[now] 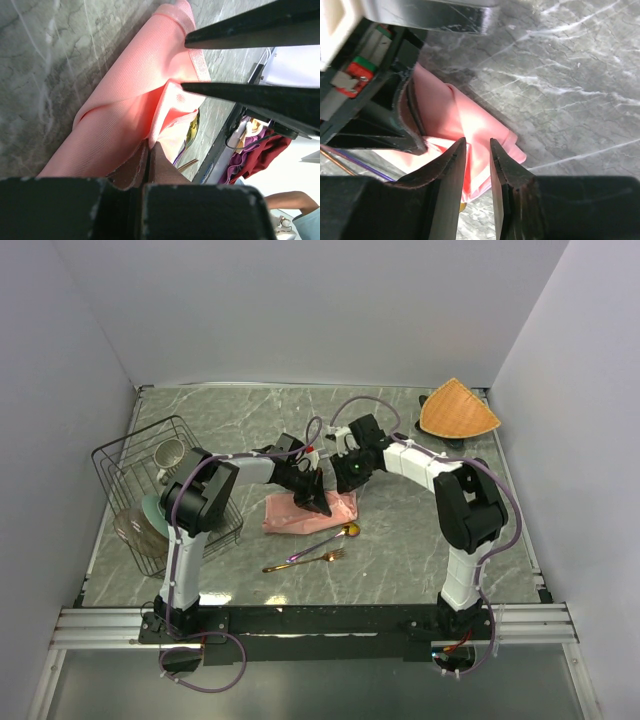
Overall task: Fold the napkin into a case and place the utensils inside
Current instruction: Grasp the top corner of the smaller rectangle folded napkin from the folded napkin.
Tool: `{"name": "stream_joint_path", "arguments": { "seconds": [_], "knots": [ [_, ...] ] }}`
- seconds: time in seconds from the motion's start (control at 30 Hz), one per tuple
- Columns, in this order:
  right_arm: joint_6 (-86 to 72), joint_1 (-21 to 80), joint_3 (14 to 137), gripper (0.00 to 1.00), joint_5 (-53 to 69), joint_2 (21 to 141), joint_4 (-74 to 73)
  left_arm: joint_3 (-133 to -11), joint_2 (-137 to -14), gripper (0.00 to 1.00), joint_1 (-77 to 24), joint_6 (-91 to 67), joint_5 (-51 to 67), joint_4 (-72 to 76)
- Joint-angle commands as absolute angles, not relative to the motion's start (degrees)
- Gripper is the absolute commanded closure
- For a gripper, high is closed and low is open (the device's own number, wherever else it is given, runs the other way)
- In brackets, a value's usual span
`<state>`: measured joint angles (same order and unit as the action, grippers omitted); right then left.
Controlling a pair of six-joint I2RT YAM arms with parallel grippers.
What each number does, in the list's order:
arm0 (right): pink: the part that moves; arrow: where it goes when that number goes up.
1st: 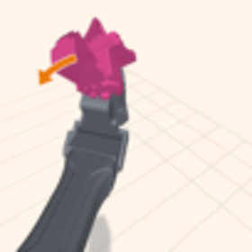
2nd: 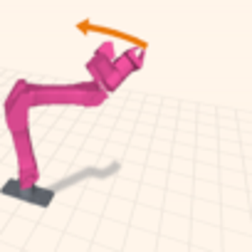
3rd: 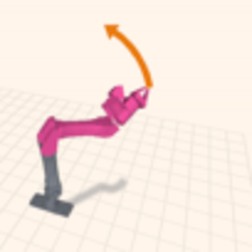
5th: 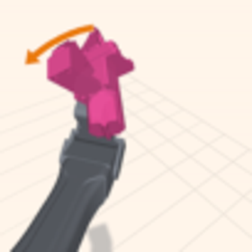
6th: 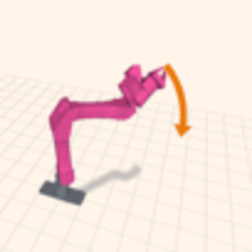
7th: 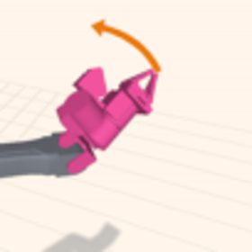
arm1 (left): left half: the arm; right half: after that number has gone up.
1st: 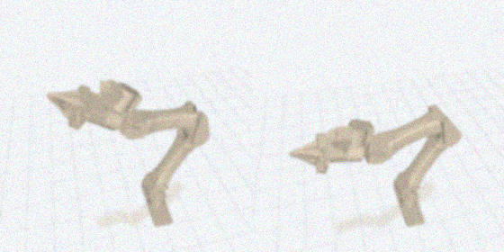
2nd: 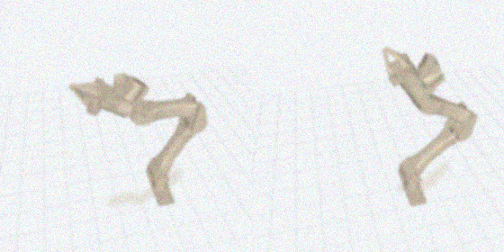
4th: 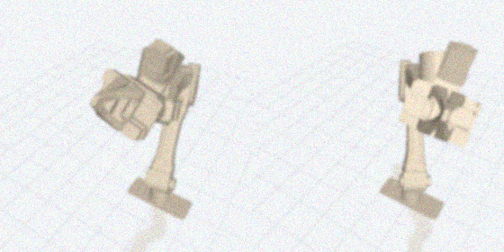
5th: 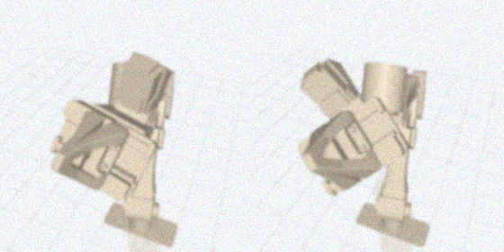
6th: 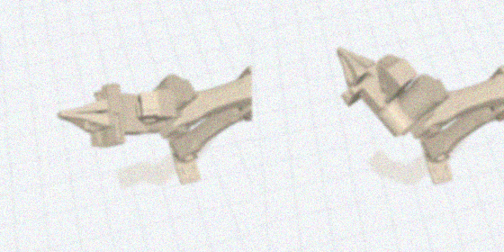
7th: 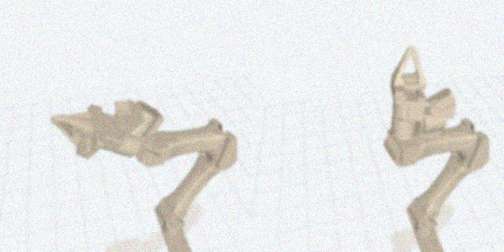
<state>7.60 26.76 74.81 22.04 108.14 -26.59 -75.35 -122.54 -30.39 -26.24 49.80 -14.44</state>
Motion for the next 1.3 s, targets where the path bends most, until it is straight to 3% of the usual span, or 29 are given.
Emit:
{"name": "stream_joint_path", "arguments": {
  "seconds": [0.0, 0.4, 0.73, 0.87, 1.0, 1.03, 1.17, 1.27],
  "knots": [
    [9.49, 28.21, 75.15, 0.68, 18.81, 108.46, -25.58, -75.24, -124.01, 0.99, -30.5, -26.19, 46.67, -15.12],
    [12.13, 29.79, 71.28, 0.69, 17.58, 107.67, -24.87, -75.41, -124.45, 0.99, -30.23, -26.54, 46.58, -15.12],
    [12.39, 31.2, 71.72, 0.58, 16.7, 108.46, -25.93, -75.41, -124.45, 0.99, -29.97, -26.72, 46.58, -14.85],
    [12.57, 31.46, 71.46, 0.59, 15.65, 108.46, -25.49, -75.41, -124.37, 0.99, -29.97, -26.81, 46.58, -14.68],
    [11.95, 31.55, 73.03, 0.73, 12.75, 109.77, -26.19, -75.59, -124.45, 0.99, -29.79, -26.63, 46.5, -15.03],
    [11.78, 31.47, 73.56, 0.82, 12.22, 109.95, -26.1, -75.5, -124.45, 0.99, -29.62, -26.63, 46.58, -15.03],
    [11.08, 31.38, 74.88, 1.0, 10.55, 109.42, -26.54, -75.32, -124.54, 0.99, -29.53, -26.72, 46.76, -15.03],
    [10.37, 31.03, 76.2, 1.0, 11.33, 108.81, -27.86, -75.41, -124.8, 0.99, -29.53, -26.89, 46.93, -14.94]
  ]
}}
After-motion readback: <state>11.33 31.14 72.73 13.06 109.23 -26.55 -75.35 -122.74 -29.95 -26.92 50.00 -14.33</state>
